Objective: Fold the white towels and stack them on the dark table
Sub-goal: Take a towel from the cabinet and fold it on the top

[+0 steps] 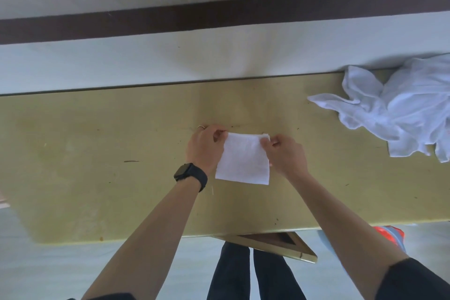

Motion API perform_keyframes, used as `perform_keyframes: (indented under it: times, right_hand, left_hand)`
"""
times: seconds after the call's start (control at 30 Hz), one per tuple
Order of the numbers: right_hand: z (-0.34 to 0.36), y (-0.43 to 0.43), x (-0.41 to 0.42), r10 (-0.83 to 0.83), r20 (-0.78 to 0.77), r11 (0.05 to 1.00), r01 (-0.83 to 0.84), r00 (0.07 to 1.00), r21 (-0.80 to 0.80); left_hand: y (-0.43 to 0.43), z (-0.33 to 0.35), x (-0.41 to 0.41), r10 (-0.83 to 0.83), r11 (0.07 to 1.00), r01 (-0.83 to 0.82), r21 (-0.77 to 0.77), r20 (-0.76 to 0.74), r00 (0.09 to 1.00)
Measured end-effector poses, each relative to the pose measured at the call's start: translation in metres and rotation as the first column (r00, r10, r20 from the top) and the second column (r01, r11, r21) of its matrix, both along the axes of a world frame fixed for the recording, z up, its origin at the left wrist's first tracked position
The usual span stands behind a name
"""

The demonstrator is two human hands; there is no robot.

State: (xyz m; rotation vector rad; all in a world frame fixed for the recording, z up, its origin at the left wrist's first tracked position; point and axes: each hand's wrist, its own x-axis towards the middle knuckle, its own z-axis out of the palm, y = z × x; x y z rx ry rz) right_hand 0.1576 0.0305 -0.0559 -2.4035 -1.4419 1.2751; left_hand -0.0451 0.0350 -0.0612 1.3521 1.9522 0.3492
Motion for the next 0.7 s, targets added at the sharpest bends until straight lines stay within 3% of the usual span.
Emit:
perform_keyframes:
  times: [0.13, 0.2, 0.27, 0.33, 0.43, 0.53, 0.7]
  right_hand:
    - [0.004, -0.002, -0.006, -0.026, 0.055, 0.999, 0.025, 0.998, 0.023]
    - [0.006, -0.011, -0.010, 0.000, 0.114, 0.987, -0.018, 0.994, 0.162]
    - [0.005, -0.027, -0.014, 0.069, 0.226, 0.898, -0.159, 0.972, 0.410]
    - [-0.002, -0.042, -0.021, 0.173, 0.331, 0.785, -0.333, 0.928, 0.522]
    - [-0.022, -0.056, -0.027, 0.345, 0.394, 0.747, -0.503, 0.852, 0.434]
    - [-0.038, -0.059, -0.020, 0.431, 0.369, 0.772, -0.548, 0.823, 0.322]
    - [-0.042, -0.059, -0.012, 0.475, 0.383, 0.754, -0.591, 0.792, 0.288]
  left_hand:
    - [-0.002, 0.002, 0.000, -0.027, 0.999, 0.027, 0.033, -0.005, 1.000]
    - [-0.007, 0.006, 0.002, -0.111, 0.983, 0.125, 0.133, -0.105, 0.988]
    - [-0.019, 0.005, 0.007, -0.220, 0.913, 0.309, 0.267, -0.316, 0.923]
    - [-0.033, -0.005, 0.013, -0.317, 0.838, 0.452, 0.305, -0.401, 0.859]
    - [-0.048, -0.026, 0.017, -0.455, 0.797, 0.570, 0.201, -0.420, 0.785]
    - [-0.050, -0.038, 0.011, -0.504, 0.810, 0.578, 0.097, -0.388, 0.772]
    - [-0.050, -0.039, 0.008, -0.518, 0.814, 0.579, 0.043, -0.398, 0.757]
